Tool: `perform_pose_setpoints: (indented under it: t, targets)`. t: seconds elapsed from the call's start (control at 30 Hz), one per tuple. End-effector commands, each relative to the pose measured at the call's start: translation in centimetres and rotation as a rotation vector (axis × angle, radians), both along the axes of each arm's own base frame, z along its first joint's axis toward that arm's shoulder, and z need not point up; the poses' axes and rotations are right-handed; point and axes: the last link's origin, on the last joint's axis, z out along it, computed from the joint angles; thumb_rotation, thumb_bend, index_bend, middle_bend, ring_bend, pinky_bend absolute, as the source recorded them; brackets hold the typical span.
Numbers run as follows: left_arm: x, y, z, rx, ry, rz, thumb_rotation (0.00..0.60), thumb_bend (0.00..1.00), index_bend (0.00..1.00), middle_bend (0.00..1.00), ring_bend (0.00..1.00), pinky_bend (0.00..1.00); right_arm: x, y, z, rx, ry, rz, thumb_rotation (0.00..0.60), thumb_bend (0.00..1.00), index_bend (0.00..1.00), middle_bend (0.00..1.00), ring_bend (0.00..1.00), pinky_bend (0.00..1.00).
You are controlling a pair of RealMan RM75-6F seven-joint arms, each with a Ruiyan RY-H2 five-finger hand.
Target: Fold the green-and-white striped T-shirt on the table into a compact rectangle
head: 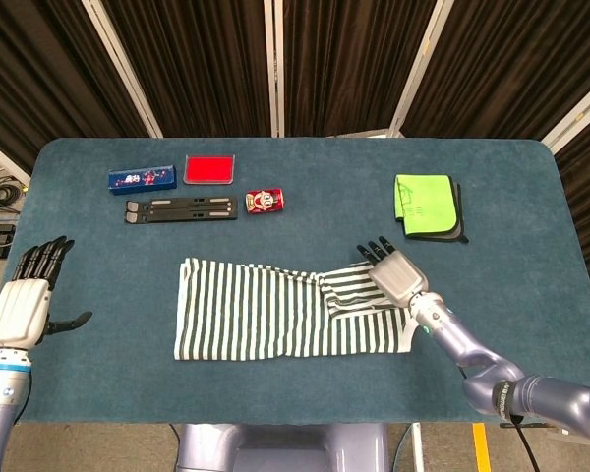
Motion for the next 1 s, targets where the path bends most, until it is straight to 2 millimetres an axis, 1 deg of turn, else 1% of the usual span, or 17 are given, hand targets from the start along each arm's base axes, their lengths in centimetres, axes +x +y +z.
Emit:
perform_pose_setpoints:
  t: [0.03, 0.27, 0.33, 0.43, 0.47, 0.5, 0.57, 0.6, 0.67, 0.73, 0.77, 0.83, 0.9, 0.97, 1.0]
  targets:
    - [0.0, 0.0, 0.0, -0.001, 0.000, 0.001, 0.600, 0.00, 0.00, 0.00, 0.00, 0.00, -0.9, 0.6, 0.0, 0.002, -0.001, -0.003, 0.600, 0.80, 0.59, 0.00, 0.00, 0.00]
    - [0.1, -0.1, -0.2, -0.006, 0.003, -0.003, 0.600, 0.00, 0.00, 0.00, 0.00, 0.00, -2.1, 1.1, 0.0, -0.007, -0.013, -0.008, 0.600, 0.79, 0.59, 0.00, 0.00, 0.00]
    - [0.1, -0.2, -0.2, -0.006, 0.004, -0.003, 0.600, 0.00, 0.00, 0.00, 0.00, 0.00, -2.1, 1.1, 0.4, -0.020, -0.026, -0.002, 0.600, 0.79, 0.59, 0.00, 0.00, 0.00]
    - [0.0, -0.1, -0.2, -0.007, 0.003, -0.002, 0.600, 0.00, 0.00, 0.00, 0.00, 0.00, -1.8, 1.3, 1.5, -0.050, -0.064, 0.017, 0.600, 0.79, 0.58, 0.00, 0.00, 0.00]
    - [-0.1, -0.1, -0.3, -0.011, 0.006, 0.000, 0.600, 0.00, 0.00, 0.00, 0.00, 0.00, -1.5, 1.3, 2.6, -0.085, -0.102, 0.024, 0.600, 0.78, 0.57, 0.00, 0.00, 0.00]
    - [-0.2, -0.1, -0.3, -0.016, 0.009, 0.000, 0.600, 0.00, 0.00, 0.00, 0.00, 0.00, -1.4, 1.8, 3.7, -0.105, -0.133, 0.030, 0.600, 0.76, 0.56, 0.00, 0.00, 0.00]
    - [-0.3, 0.1, -0.4, -0.022, 0.014, -0.003, 0.600, 0.00, 0.00, 0.00, 0.00, 0.00, -1.6, 2.5, 5.0, -0.129, -0.171, 0.032, 0.600, 0.66, 0.52, 0.00, 0.00, 0.00]
    - [-0.3, 0.1, -0.4, -0.024, 0.017, -0.005, 0.600, 0.00, 0.00, 0.00, 0.00, 0.00, -1.6, 2.7, 5.4, -0.139, -0.185, 0.031, 0.600, 0.56, 0.50, 0.00, 0.00, 0.00]
    - [-0.4, 0.3, -0.5, -0.032, 0.029, -0.014, 0.600, 0.00, 0.00, 0.00, 0.00, 0.00, -2.0, 3.4, 6.5, -0.166, -0.217, 0.027, 0.600, 0.30, 0.41, 0.00, 0.00, 0.00]
    - [-0.8, 0.7, -0.7, -0.053, 0.048, -0.032, 0.600, 0.00, 0.00, 0.00, 0.00, 0.00, -2.5, 4.4, 8.0, -0.211, -0.259, 0.020, 0.600, 0.09, 0.33, 0.00, 0.00, 0.00]
    - [-0.9, 0.9, -1.0, -0.067, 0.051, -0.041, 0.600, 0.00, 0.00, 0.00, 0.00, 0.00, -2.8, 4.8, 8.6, -0.230, -0.277, 0.016, 0.600, 0.03, 0.30, 0.00, 0.00, 0.00]
    - [-1.1, 1.2, -1.4, -0.103, 0.041, -0.057, 0.600, 0.00, 0.00, 0.00, 0.00, 0.00, -3.2, 5.6, 9.4, -0.258, -0.310, 0.005, 0.600, 0.00, 0.26, 0.00, 0.00, 0.00]
    - [-1.0, 1.8, -1.7, -0.114, 0.034, -0.091, 0.600, 0.00, 0.00, 0.00, 0.00, 0.00, -3.5, 6.2, 10.2, -0.287, -0.342, 0.000, 0.600, 0.00, 0.24, 0.00, 0.00, 0.00]
    - [-0.8, 2.6, -2.2, -0.130, 0.043, -0.146, 0.600, 0.00, 0.01, 0.00, 0.00, 0.00, -4.1, 7.2, 10.9, -0.326, -0.369, 0.004, 0.600, 0.00, 0.20, 0.00, 0.00, 0.00]
    - [-0.3, 3.4, -3.0, -0.171, 0.048, -0.213, 0.600, 0.00, 0.03, 0.00, 0.00, 0.00, -4.9, 8.2, 11.4, -0.357, -0.390, -0.010, 0.600, 0.00, 0.17, 0.00, 0.00, 0.00]
